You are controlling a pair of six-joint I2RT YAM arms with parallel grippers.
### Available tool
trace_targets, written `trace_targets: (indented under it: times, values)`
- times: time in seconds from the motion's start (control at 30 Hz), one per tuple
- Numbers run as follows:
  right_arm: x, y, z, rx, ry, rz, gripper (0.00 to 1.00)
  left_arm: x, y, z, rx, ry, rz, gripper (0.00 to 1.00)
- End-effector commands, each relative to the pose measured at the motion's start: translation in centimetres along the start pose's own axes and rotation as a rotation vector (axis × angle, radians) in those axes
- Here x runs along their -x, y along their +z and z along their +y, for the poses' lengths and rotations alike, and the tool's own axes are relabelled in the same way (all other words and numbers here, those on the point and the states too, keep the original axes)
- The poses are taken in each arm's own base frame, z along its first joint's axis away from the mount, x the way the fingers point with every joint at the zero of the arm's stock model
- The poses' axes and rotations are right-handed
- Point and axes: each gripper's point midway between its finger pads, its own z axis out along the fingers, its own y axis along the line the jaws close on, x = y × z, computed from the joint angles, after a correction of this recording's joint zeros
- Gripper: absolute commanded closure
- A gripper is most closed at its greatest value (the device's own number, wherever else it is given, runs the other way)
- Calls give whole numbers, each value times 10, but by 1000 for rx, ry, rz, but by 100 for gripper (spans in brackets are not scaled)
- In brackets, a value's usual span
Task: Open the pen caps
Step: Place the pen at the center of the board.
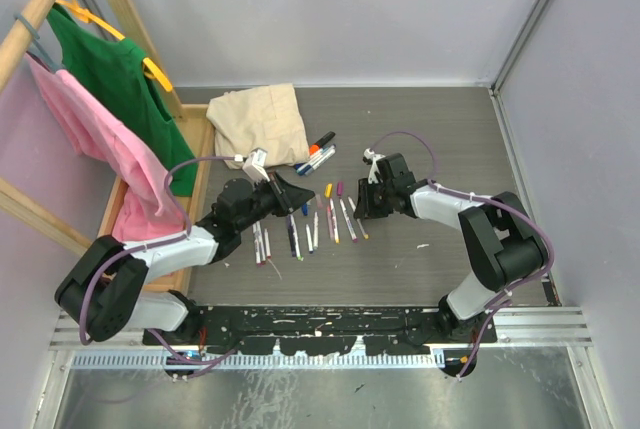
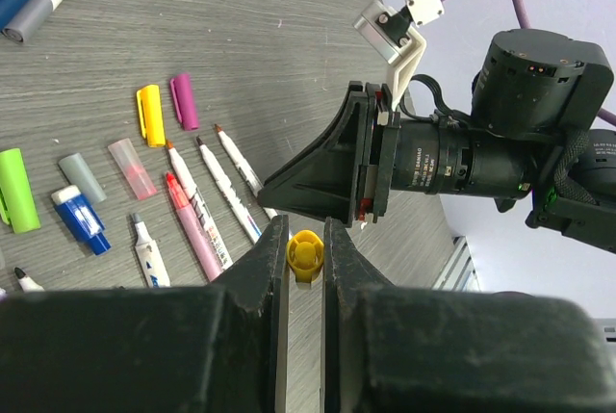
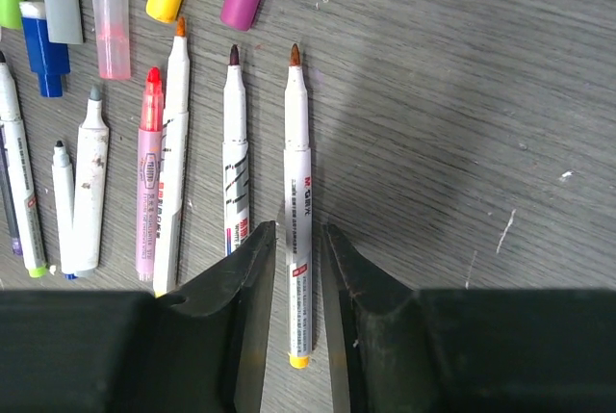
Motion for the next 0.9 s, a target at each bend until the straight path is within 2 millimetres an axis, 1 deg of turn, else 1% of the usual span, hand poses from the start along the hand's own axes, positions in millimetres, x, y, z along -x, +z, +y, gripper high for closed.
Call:
trace_targets:
  times: [0.0,0.17,0.3,0.43,0.53,0.63,0.7,0.8,0.87]
  values:
    - [18,-7,11,36,-10,-43,68,8,-1,-17,-66,9,-28,100]
    - [33,-21,19,62,-35,-105,63,4,3,-15,-65,3,-10,100]
    - [45,-32,22,70,-52,-151,62,1,7,-14,-59,1,0,100]
    - [57,-47,26,92,-72,-197,61,-4,16,-11,-42,1,24,100]
    - [68,-62,30,107,-115,-239,61,-9,26,-4,3,-9,59,100]
    - [81,-82,30,103,-173,-296,61,-16,37,6,81,-1,109,100]
    - [88,-95,27,98,-206,-324,61,-15,46,7,135,19,122,100]
    - [94,-115,22,134,-244,-339,59,-17,58,14,254,70,139,100]
    - [98,-132,21,198,-261,-346,57,-18,66,23,355,100,155,100]
